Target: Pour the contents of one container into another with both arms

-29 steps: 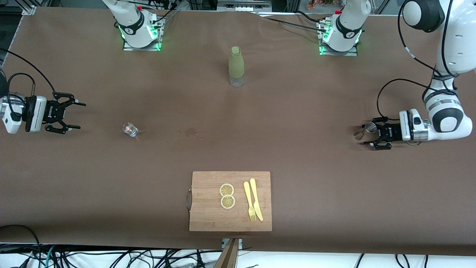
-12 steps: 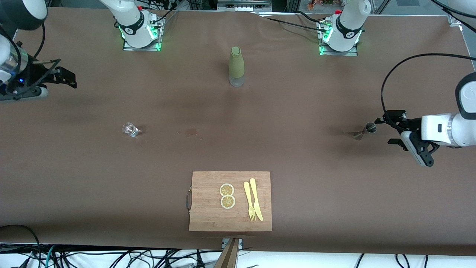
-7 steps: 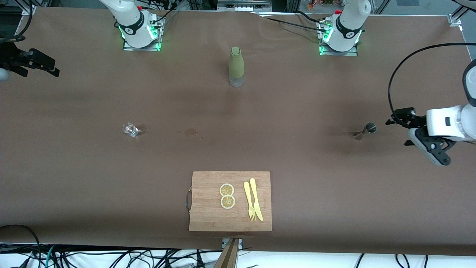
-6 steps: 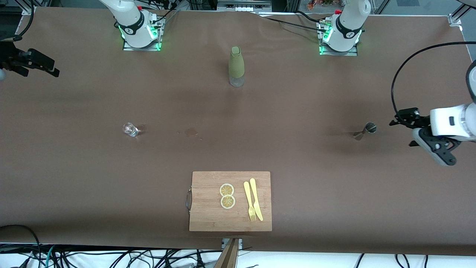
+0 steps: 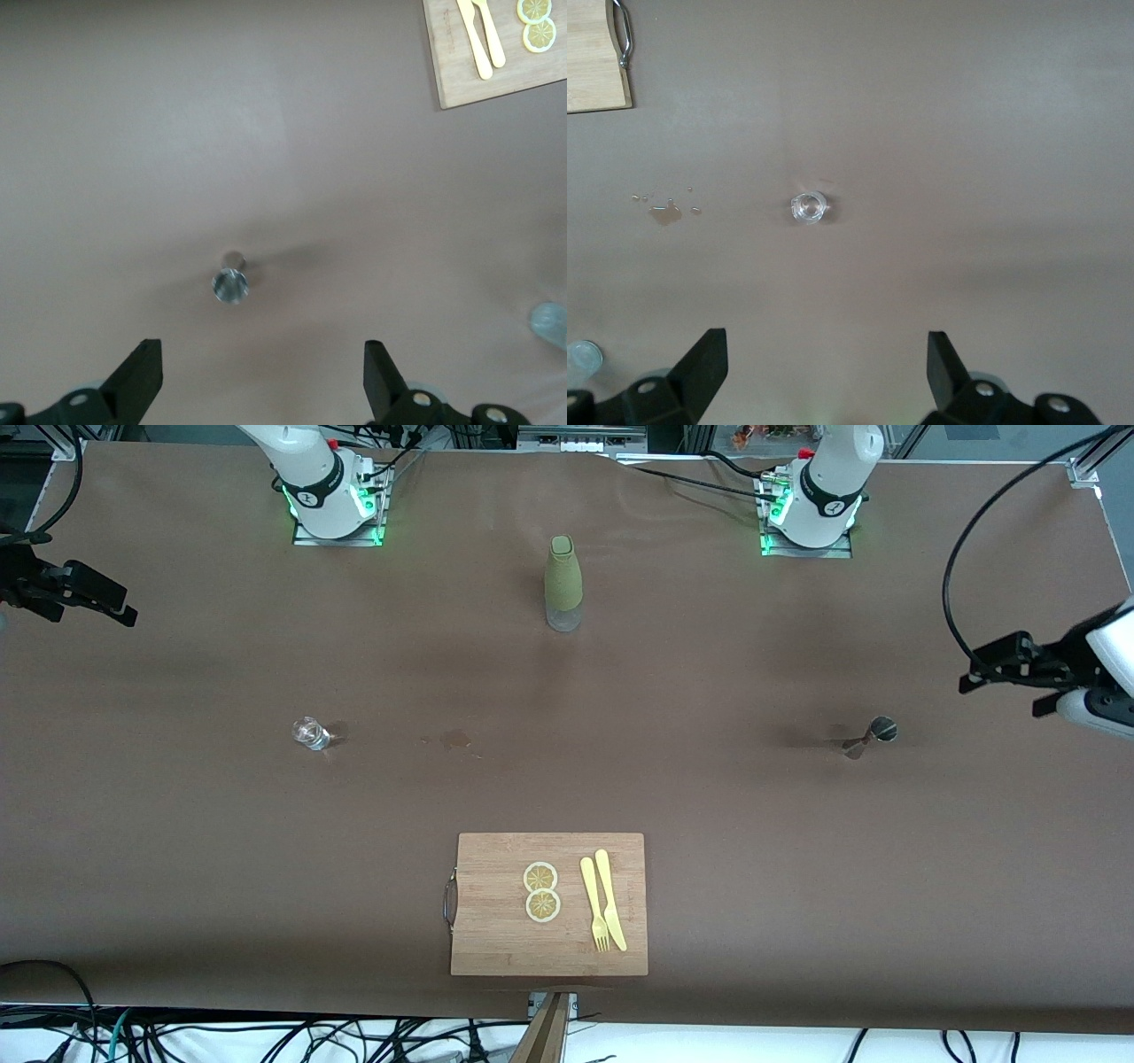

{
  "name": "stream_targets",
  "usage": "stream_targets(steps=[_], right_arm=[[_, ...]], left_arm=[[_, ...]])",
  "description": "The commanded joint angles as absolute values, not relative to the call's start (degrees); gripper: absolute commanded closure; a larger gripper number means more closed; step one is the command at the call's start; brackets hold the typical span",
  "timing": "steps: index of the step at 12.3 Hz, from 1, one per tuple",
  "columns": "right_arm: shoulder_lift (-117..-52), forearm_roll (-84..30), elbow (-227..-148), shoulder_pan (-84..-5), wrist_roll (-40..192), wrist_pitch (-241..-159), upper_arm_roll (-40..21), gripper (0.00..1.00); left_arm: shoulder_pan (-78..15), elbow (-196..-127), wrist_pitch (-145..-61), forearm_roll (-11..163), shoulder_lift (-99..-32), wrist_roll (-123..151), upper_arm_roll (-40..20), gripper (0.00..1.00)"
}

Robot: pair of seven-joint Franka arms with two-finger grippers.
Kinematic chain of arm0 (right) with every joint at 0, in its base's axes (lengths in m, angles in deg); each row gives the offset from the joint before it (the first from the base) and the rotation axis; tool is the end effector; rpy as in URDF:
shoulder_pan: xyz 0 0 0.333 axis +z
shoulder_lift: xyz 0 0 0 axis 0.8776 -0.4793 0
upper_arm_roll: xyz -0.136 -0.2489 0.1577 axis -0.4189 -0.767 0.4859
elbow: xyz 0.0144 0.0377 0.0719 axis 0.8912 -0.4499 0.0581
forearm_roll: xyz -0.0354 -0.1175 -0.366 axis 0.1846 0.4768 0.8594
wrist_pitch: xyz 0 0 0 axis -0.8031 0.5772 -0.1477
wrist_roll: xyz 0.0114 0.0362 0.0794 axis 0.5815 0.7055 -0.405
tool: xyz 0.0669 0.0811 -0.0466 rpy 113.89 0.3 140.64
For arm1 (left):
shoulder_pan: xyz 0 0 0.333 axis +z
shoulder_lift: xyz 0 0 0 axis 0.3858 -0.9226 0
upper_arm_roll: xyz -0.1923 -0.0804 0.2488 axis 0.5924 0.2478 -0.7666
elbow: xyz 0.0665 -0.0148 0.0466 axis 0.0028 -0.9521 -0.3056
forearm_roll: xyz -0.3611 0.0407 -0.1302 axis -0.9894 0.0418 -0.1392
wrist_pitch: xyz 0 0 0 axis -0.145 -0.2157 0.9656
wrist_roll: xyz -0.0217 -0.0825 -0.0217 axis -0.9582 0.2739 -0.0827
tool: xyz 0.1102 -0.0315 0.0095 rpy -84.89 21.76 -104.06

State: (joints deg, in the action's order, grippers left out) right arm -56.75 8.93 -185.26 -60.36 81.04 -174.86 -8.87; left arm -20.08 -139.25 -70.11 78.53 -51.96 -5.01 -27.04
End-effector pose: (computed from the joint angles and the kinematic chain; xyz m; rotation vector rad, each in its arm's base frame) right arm 0.5213 -0.0360 0.6100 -3.1081 0.1107 0.0582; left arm 0.6014 0.0010 0.5990 2.9989 -0.3061 -0.1171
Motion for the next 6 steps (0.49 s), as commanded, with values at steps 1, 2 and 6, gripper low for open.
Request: stream_targets(steps=[1, 2, 6], right_arm=[[-56.8, 9.38, -184.96, -60.39, 81.82, -173.63, -8.82, 0.0], [-56.88, 9.64, -184.7, -60.39, 81.56, -173.63, -8.82, 0.0], [-57.14, 10.34, -184.52, -58.03, 81.82, -174.41, -8.56, 0.0]], left_arm=[[-20.15, -139.37, -66.25, 80.78, -49.72, 2.13, -26.4, 0.0], [-20.15, -139.37, -64.49, 81.05, -49.36, 3.64, -25.44, 0.0], [-19.36, -140.07, -64.21, 84.48, -48.3, 4.27, -23.41, 0.0]])
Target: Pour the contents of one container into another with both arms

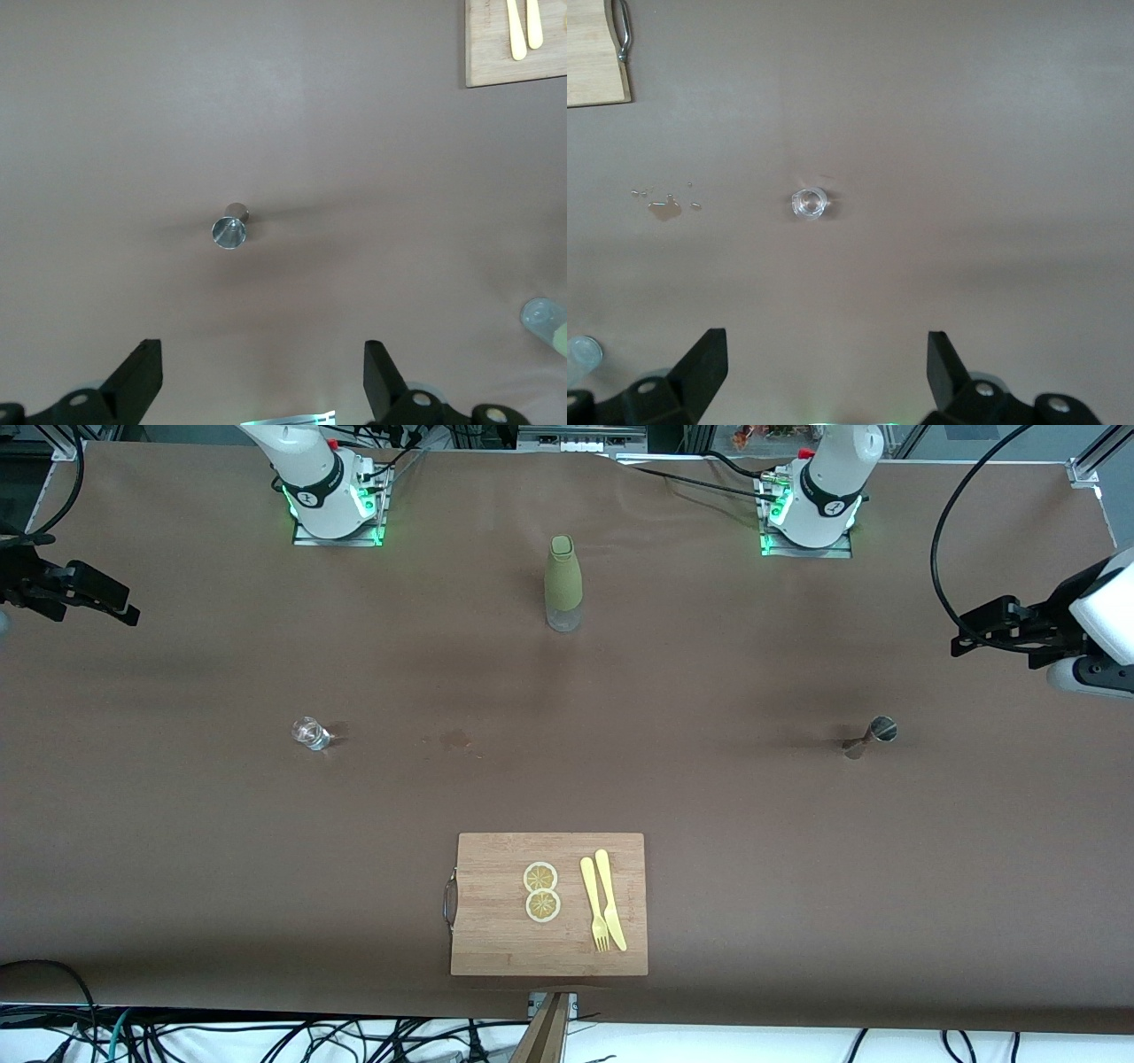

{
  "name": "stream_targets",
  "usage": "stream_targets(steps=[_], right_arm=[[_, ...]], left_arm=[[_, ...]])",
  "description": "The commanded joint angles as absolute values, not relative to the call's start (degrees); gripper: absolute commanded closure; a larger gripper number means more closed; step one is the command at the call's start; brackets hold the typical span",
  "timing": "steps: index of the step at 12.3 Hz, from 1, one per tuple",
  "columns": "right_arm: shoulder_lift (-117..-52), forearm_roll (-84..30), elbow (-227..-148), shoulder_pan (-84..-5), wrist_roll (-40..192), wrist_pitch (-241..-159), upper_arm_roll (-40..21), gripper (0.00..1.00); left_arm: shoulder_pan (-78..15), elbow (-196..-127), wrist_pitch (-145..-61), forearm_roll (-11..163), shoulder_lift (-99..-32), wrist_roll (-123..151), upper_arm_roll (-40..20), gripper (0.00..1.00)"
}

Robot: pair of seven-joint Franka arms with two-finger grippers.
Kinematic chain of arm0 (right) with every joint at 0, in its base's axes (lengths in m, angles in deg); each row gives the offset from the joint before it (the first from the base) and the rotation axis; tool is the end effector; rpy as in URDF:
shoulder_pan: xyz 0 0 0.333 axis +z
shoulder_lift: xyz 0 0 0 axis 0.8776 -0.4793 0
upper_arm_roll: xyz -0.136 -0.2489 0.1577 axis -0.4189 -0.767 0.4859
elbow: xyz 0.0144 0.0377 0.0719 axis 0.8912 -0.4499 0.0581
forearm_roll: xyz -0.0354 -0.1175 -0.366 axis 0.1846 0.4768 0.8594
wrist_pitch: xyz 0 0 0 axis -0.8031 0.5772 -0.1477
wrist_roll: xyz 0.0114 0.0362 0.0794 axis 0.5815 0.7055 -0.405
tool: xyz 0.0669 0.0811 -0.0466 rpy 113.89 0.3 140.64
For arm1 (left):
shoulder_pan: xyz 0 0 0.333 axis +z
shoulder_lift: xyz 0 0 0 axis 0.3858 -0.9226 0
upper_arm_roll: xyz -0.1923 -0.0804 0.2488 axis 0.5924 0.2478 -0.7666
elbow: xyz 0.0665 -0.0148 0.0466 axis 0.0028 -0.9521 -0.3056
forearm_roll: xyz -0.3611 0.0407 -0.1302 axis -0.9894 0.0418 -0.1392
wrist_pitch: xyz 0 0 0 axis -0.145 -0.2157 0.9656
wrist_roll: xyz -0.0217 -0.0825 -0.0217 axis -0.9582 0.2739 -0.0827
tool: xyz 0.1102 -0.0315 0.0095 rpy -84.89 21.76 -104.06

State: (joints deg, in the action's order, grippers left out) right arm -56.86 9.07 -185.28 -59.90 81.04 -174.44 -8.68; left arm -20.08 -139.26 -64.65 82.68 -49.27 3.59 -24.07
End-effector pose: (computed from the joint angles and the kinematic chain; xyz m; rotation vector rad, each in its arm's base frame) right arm 0.5213 -0.0302 0.6082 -3.1111 0.0930 0.0735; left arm 0.5760 -0.0183 0.6191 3.0779 -0.1597 -0.2148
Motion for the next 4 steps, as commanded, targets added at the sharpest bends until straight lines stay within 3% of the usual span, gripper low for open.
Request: stream_targets(steps=[1, 4], right_arm=[[-57.67, 10.61, -184.43, -58.02, 81.91, -174.6, -8.73, 0.0], [-57.67, 10.7, -184.6, -58.19, 81.82, -174.69, -8.82, 0.0]], left_arm=[[-19.36, -140.16, -64.21, 84.48, -48.3, 4.27, -23.41, 0.0], [-19.27, -140.16, -64.21, 84.48, -48.39, 4.27, -23.41, 0.0]])
